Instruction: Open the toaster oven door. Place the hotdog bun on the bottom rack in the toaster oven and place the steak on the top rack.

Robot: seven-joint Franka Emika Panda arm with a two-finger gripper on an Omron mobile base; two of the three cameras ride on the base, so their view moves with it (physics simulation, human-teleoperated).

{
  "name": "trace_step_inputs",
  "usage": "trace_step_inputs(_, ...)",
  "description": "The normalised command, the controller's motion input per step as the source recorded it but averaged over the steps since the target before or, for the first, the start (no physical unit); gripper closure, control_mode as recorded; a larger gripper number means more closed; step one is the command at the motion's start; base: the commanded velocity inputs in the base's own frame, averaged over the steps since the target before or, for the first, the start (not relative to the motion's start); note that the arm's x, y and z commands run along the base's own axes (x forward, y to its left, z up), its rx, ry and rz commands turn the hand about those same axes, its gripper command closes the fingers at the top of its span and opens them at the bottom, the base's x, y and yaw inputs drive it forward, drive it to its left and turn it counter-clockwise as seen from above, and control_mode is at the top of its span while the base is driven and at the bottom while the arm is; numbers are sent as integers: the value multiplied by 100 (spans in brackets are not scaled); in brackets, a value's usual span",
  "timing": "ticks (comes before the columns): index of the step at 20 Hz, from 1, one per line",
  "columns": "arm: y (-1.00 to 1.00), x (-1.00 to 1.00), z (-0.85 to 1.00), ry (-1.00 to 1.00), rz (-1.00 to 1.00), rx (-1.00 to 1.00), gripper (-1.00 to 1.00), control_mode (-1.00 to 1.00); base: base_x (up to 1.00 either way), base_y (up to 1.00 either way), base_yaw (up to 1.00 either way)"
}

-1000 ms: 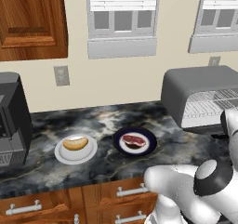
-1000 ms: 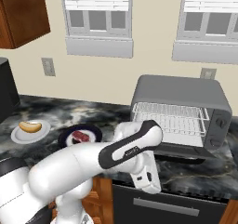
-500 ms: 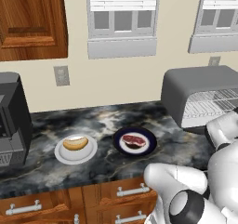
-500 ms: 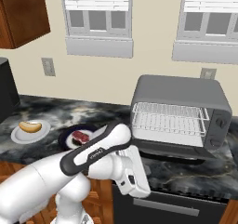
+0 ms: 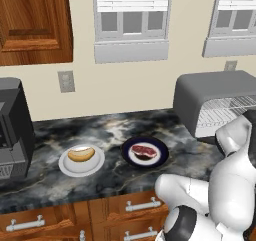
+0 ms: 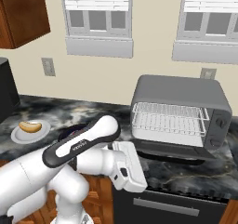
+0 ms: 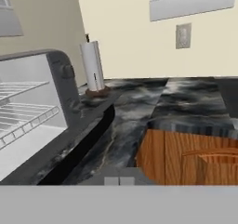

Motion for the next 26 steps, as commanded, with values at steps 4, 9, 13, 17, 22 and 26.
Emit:
trace_step_inputs(4, -10, -57, 100, 33, -25, 4, 100, -100, 0, 0, 0)
trace_step_inputs(9, -16, -60, 100, 40, -30, 1, 100, -100, 0, 0, 0)
trace_step_inputs(13, -11, -54, 100, 45, -30, 0, 100, -100, 0, 0, 0)
trace_step_inputs(17, -2, -44, 100, 51, -32, -2, 100, -100, 0, 0, 0)
trace_step_inputs(22, 0, -34, 91, 57, -32, -14, 100, -100, 0, 0, 0)
trace_step_inputs(26, 0, -38, 68, 61, -23, -31, 100, -100, 0, 0, 0)
